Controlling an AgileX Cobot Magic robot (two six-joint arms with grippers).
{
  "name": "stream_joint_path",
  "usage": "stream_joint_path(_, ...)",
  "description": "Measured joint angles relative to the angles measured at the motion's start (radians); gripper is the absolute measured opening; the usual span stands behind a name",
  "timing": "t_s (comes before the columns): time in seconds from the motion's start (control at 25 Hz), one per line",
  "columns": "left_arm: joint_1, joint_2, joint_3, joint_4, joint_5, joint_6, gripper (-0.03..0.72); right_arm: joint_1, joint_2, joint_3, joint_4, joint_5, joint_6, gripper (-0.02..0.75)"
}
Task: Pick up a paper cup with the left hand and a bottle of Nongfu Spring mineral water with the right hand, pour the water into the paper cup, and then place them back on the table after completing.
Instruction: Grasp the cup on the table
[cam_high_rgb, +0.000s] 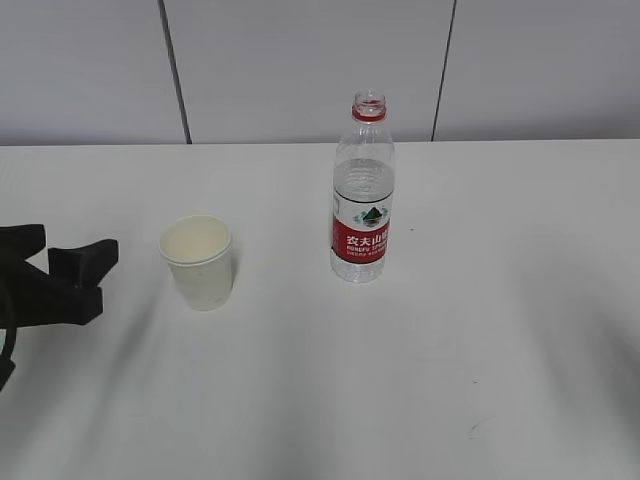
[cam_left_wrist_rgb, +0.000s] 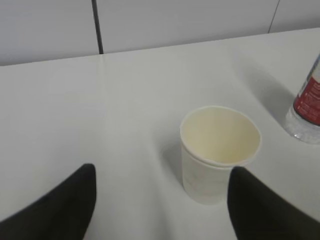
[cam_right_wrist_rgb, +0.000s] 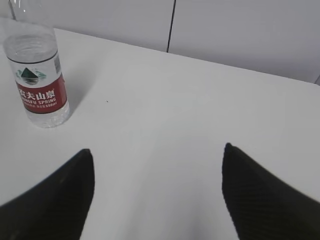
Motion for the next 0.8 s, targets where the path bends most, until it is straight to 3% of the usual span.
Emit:
stream_joint_path(0.36,-0.006,0.066,0.000,0.005,-0.065,0.000,0.500,0.037,0.244,-0.002,-0.017,-0.368,0.016,0.587)
stream_joint_path(0.8,-0.006,0.273,-0.004,0.130,-0.249,0.000,0.500,0.037,0.535,-0.006,-0.306,-0.647,0.183,0.587)
